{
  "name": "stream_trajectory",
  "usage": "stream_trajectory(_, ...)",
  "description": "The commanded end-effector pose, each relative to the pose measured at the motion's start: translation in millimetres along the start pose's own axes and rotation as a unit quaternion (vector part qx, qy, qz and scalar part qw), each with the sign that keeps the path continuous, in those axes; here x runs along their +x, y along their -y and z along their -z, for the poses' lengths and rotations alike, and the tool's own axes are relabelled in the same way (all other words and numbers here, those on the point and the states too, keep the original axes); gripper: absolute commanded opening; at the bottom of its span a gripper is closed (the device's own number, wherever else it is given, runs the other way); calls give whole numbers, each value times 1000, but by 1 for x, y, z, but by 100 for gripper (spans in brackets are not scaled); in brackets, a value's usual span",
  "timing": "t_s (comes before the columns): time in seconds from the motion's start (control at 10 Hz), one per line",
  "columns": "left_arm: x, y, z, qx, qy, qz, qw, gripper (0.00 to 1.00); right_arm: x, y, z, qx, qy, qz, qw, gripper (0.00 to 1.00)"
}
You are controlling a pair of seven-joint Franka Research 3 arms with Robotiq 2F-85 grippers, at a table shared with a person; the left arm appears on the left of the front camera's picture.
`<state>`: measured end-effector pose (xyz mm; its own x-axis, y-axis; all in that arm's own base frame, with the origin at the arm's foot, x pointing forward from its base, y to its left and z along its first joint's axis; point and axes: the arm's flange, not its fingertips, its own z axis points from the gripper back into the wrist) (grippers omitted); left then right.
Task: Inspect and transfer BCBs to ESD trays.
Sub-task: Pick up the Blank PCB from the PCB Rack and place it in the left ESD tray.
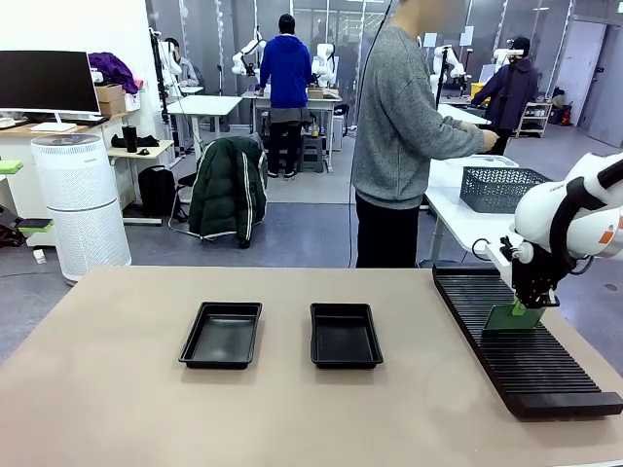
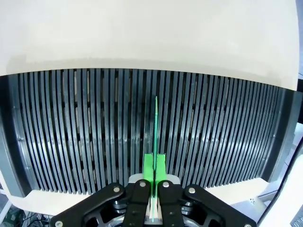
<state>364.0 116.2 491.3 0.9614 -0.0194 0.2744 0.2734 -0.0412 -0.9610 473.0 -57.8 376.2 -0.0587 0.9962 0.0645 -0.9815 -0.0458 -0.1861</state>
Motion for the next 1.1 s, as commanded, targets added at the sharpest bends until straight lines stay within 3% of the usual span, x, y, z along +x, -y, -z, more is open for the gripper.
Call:
stream_trajectory(0.0,-1,1,1,0,4,-5,1000,100,-6,2,-32,5,-23,3,1000,2)
stream_trajectory(0.5,-1,1,1,0,4,-5,1000,100,-9,3,-127,13,-7,18,1000,2)
stream_trajectory(1.0,-1,1,1,0,4,-5,1000,100,7,-3,-217,19,-26,25,999,2)
